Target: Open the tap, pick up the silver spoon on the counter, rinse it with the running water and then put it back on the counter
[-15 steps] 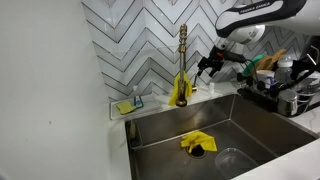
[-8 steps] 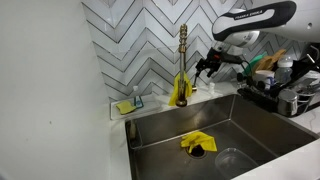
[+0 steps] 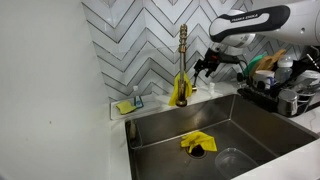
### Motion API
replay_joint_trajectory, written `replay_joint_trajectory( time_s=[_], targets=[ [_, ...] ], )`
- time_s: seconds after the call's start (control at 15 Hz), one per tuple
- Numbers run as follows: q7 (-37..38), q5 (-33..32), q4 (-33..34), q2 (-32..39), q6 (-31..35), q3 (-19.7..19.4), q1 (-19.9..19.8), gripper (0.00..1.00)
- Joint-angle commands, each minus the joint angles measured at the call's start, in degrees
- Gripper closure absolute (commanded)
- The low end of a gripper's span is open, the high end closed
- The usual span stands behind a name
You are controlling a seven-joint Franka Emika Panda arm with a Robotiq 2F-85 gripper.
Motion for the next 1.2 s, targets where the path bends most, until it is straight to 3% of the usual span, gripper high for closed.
replay_joint_trajectory(
  time_s=[0.0, 0.53, 1.13],
  targets=[
    [1.3, -1.5, 2.3, 1.5, -3.8, -1.1, 0.8, 0.00],
    [1.4, -3.8, 3.0, 1.6, -5.5, -2.8, 1.1, 0.00],
    [0.2, -1.6, 4.9, 2.4, -10.3, -0.3, 0.6, 0.00]
  ],
)
